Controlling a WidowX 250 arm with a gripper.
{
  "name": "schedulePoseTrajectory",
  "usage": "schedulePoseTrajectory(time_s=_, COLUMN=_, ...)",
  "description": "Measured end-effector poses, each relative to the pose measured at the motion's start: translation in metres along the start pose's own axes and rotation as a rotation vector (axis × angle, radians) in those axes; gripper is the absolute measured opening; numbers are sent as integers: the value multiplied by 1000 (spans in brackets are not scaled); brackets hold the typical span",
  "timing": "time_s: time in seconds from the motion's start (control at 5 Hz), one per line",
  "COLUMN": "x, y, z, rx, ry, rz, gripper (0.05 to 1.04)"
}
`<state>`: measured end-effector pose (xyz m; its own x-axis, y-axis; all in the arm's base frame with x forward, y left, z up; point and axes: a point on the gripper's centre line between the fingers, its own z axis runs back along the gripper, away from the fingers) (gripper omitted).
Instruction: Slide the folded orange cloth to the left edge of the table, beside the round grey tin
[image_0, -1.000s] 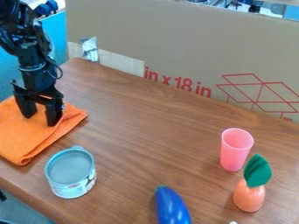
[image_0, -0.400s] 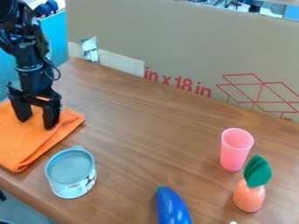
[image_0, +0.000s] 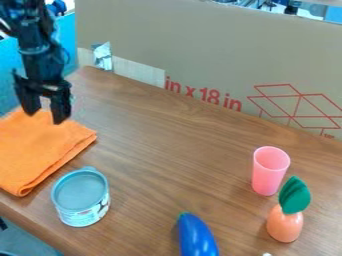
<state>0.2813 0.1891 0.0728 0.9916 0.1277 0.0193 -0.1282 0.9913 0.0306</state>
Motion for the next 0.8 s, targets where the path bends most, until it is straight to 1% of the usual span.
schedulePoseTrajectory(time_s=0.2, x=-12, y=-16, z=15, rx=-56, ry=66, rz=-78, gripper=1001)
schedulePoseTrajectory(time_s=0.4, x=-36, y=-37, z=28, rx=-33, ry=106, rz=-116, gripper=1001)
schedulePoseTrajectory(time_s=0.6, x=-54, y=-63, z=25, rx=-4, ry=91, rz=-186, gripper=1001)
schedulePoseTrajectory(time_s=0.8, x=-58, y=-82, z=29, rx=41, ry=32, rz=-231, gripper=1001)
